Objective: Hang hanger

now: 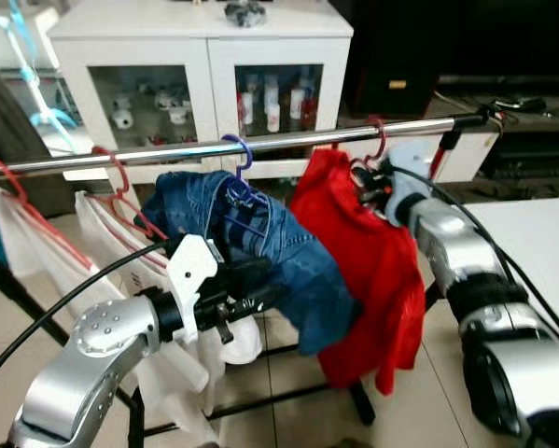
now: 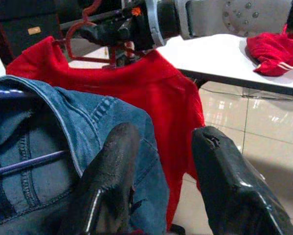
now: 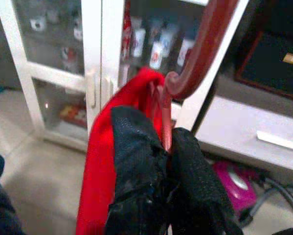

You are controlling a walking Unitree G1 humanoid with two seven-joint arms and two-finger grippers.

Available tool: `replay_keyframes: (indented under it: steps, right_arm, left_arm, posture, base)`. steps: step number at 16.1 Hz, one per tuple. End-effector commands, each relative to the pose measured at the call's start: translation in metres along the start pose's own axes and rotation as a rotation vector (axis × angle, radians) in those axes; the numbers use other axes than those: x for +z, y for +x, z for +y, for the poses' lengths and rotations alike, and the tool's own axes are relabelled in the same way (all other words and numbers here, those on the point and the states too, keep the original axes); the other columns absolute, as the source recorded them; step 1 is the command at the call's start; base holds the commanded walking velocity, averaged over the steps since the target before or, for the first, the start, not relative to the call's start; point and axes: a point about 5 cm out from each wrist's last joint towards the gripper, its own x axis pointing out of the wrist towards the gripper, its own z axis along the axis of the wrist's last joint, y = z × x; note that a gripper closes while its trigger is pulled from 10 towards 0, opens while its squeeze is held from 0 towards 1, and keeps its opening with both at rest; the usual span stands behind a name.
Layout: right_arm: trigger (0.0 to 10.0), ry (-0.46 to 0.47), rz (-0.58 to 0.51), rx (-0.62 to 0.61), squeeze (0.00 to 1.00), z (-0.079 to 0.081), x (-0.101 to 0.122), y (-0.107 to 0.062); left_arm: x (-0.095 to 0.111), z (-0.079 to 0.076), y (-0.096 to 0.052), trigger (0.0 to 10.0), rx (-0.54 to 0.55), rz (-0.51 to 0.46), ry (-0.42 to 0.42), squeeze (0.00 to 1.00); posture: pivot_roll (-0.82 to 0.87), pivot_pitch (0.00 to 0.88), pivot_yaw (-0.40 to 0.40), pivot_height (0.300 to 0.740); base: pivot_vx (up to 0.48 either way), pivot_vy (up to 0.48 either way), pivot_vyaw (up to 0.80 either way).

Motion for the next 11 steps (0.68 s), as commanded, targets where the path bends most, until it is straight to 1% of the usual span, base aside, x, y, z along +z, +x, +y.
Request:
replay_keyframes:
  steps: [1, 2, 3, 4, 5, 6, 7, 8, 10, 11]
  right_arm:
    - [10.0, -0.003, 0.112, 0.002, 0.0, -0.001, -0.017, -0.001]
    - [10.0, 0.005, 0.182, 0.008, 0.0, -0.006, -0.03, -0.007]
    - [10.0, 0.038, 0.183, 0.014, 0.0, -0.012, -0.033, -0.014]
    - [10.0, 0.044, 0.168, 0.03, 0.0, -0.016, -0.031, -0.021]
    - [10.0, 0.045, 0.14, 0.062, 0.0, -0.021, -0.022, -0.034]
    - [10.0, 0.04, 0.127, 0.086, 0.0, -0.023, -0.016, -0.043]
    - [10.0, 0.026, 0.128, 0.133, 0.0, -0.022, -0.008, -0.056]
    - [10.0, 0.014, 0.155, 0.173, 0.0, -0.018, -0.01, -0.065]
    - [10.0, 0.01, 0.193, 0.21, 0.0, -0.012, -0.015, -0.076]
    - [10.0, 0.02, 0.213, 0.226, 0.0, -0.006, -0.016, -0.086]
  left_arm:
    - [0.003, 0.0, -0.003, 10.0, 0.006, 0.003, 0.01, 0.22]
    - [0.003, 0.0, -0.004, 10.0, 0.012, 0.006, 0.012, 0.22]
    - [0.003, 0.003, -0.005, 10.0, 0.022, 0.009, 0.02, 0.22]
    - [0.004, 0.008, -0.007, 10.0, 0.05, 0.011, 0.036, 0.22]
    - [0.008, 0.022, -0.012, 10.0, 0.133, 0.006, 0.075, 0.22]
    - [0.013, 0.033, -0.016, 10.0, 0.191, -0.015, 0.091, 0.22]
    - [0.024, 0.046, -0.022, 10.0, 0.253, -0.055, 0.114, 0.22]
    - [0.032, 0.054, -0.026, 10.0, 0.307, -0.076, 0.144, 0.22]
    - [0.041, 0.063, -0.032, 10.0, 0.371, -0.118, 0.169, 0.22]
    - [0.046, 0.075, -0.04, 10.0, 0.434, -0.122, 0.19, 0.22]
  posture:
    - [-0.04, 0.0, -0.002, 0.719]
    - [-0.04, 0.0, -0.002, 0.719]
    - [-0.03, 0.0, -0.013, 0.719]
    - [-0.04, 0.0, -0.01, 0.719]
    - [-0.04, 0.0, -0.007, 0.719]
    - [-0.04, 0.0, -0.007, 0.719]
    - [-0.05, 0.0, -0.004, 0.719]
    - [-0.05, 0.0, -0.005, 0.719]
    - [-0.05, 0.0, -0.009, 0.719]
    - [-0.05, 0.0, -0.008, 0.719]
  base:
    - [0.0, 0.0, 0.0]
    - [0.0, 0.0, 0.0]
    - [0.0, 0.0, 0.0]
    - [0.0, 0.0, 0.0]
    - [0.0, 0.0, 0.0]
    - [0.0, 0.0, 0.0]
    - [0.0, 0.0, 0.0]
    - [0.0, 0.0, 0.0]
    - [0.0, 0.0, 0.0]
    - [0.0, 0.0, 0.0]
